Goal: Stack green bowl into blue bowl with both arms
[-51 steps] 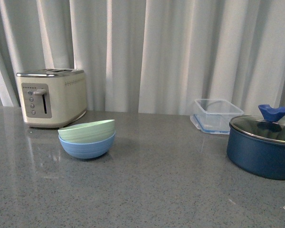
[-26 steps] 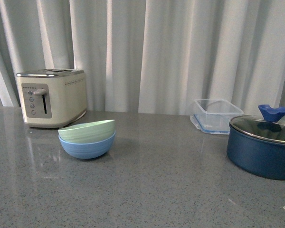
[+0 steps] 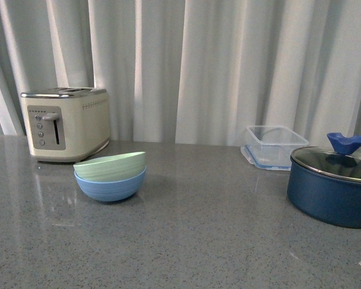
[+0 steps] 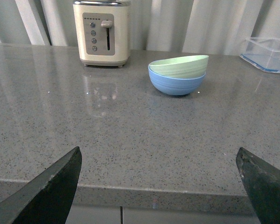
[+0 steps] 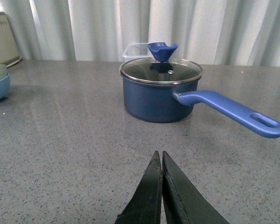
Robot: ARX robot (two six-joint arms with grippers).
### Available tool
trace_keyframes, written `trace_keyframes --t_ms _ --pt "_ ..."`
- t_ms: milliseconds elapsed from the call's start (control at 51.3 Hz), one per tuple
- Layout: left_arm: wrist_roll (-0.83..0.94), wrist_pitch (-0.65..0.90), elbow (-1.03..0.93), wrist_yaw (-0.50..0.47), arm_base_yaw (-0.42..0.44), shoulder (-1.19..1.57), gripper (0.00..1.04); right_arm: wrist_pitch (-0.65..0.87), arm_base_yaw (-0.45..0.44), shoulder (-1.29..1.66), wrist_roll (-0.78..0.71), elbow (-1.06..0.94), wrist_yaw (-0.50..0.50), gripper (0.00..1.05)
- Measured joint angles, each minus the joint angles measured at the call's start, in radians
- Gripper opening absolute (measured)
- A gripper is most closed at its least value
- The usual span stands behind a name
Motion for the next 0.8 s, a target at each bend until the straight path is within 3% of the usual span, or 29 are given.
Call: trace_keyframes --t_ms 117,390,468,799 --pt "0.0 0.0 0.0 0.0 0.0 0.0 0.98 -0.162 0.0 -0.133 -0.001 0.0 -0.001 0.01" --pt "0.0 0.0 0.0 0.0 0.0 0.0 0.98 -0.17 0.0 -0.163 -0.002 0.0 -0.001 0.04" --pt "0.0 0.0 0.0 0.0 0.0 0.0 0.98 -0.171 0.0 -0.163 -0.002 0.0 -0.001 0.24" --pt "0.0 0.0 0.0 0.0 0.0 0.0 0.98 -0.171 0.0 -0.163 -0.002 0.0 -0.001 0.78"
